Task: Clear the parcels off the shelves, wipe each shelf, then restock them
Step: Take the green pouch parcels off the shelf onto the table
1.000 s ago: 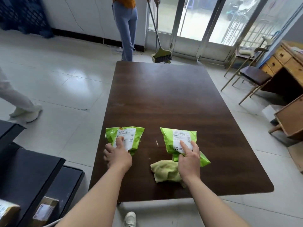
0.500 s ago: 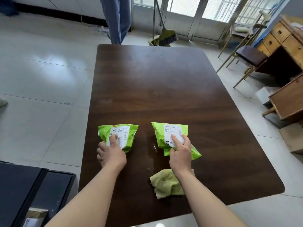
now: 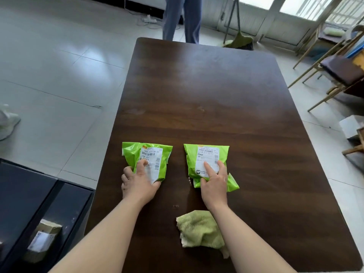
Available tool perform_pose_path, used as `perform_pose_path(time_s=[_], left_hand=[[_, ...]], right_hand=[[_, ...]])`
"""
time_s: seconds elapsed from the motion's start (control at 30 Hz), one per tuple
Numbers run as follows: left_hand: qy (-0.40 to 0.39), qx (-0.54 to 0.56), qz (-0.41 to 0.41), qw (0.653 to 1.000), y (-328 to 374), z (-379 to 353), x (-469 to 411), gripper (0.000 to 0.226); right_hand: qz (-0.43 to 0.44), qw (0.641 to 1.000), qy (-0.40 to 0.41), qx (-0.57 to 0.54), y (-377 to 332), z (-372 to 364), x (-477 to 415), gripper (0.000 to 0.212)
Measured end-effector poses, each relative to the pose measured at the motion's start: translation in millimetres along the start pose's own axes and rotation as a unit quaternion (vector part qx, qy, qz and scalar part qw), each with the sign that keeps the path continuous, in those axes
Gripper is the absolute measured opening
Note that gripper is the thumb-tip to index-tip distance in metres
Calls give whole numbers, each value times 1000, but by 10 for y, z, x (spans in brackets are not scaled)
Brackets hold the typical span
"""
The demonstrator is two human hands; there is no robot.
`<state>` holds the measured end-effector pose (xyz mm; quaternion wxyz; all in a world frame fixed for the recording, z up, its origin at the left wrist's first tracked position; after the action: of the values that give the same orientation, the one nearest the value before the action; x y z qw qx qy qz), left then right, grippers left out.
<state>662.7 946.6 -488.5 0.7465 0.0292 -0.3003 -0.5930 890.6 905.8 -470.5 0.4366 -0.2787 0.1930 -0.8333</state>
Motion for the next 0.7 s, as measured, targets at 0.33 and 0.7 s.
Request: perform_pose_path(time_s=[0.33, 0.7], left_hand=[[2, 47, 46, 998, 64, 134, 302, 80], [166, 210, 34, 963, -124, 649, 972, 26]], right_hand=[[23, 985, -76, 151, 21, 102, -56, 62], [179, 969, -88, 146, -511, 286, 292, 53]])
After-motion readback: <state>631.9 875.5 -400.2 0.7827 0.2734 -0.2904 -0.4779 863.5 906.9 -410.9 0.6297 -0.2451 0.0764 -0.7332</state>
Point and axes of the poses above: each hand's wrist, its own x-axis away from the middle knuckle, its own z-axis out of the back of the hand, y = z × x, the point moved 4 cm from there along -x, towards the middle knuckle, and after that the axes turned 6 degrees about -z, right-handed, at the moved point
